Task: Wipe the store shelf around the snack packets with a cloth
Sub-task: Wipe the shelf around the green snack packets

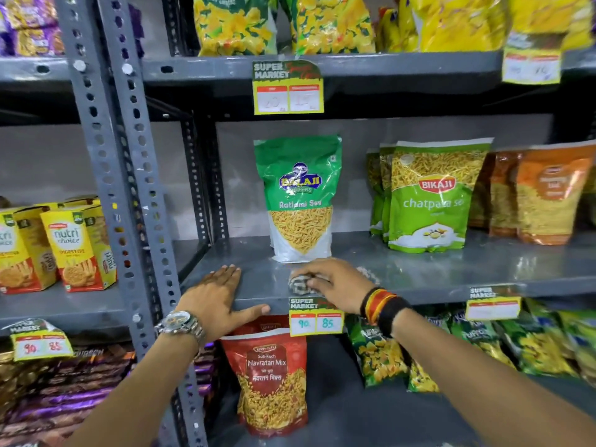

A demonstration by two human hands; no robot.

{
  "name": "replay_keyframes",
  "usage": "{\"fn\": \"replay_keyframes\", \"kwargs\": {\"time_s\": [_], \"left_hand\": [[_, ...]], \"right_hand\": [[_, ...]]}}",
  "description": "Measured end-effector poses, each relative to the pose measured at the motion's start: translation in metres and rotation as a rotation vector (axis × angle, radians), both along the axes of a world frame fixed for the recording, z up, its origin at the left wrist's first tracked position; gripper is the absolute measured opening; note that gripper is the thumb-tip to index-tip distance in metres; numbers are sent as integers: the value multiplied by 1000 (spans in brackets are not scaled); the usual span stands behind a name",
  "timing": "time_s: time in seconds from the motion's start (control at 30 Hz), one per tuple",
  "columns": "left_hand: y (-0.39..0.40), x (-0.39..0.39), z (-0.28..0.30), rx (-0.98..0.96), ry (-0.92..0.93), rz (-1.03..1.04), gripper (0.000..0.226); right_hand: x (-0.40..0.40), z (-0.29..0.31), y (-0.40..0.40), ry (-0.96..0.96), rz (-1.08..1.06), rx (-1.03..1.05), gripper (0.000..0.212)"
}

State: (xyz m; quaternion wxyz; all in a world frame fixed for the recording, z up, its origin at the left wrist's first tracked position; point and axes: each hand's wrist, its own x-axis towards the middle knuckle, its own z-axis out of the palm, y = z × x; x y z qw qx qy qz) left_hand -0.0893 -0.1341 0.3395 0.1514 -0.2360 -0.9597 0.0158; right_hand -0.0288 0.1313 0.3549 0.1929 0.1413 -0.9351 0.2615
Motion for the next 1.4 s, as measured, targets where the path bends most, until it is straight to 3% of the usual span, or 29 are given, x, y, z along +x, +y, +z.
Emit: {"fn": "replay_keyframes", "kwargs": {"time_s": [0.13,0.33,0.53,0.63,0.8,1.0,1.17,1.4], "left_hand": [[2,2,4,-1,-49,7,116],[43,0,9,37,-12,-137,124],[80,-4,-2,-46,10,-180,117],[77,-7,-3,-48,17,-170,122],[80,-3,-5,-46,34,-171,120],[80,0,-2,-62,11,-161,116],[82,2,5,-95,-16,-166,114],[93,-5,-1,-53,-13,-198,112]], "right_hand": [[22,20,56,-94,-20,-38,30],[-2,59,120,4,-101,-191,27],[-53,15,148,-145,-245,-69,27],[-37,7,142,-110,-139,69,32],[32,19,138,-181,206,55,27],[3,15,161,-64,-77,-21,28],[26,16,131,-140,175,26,28],[-67,35,146,28,-111,-148,28]]}}
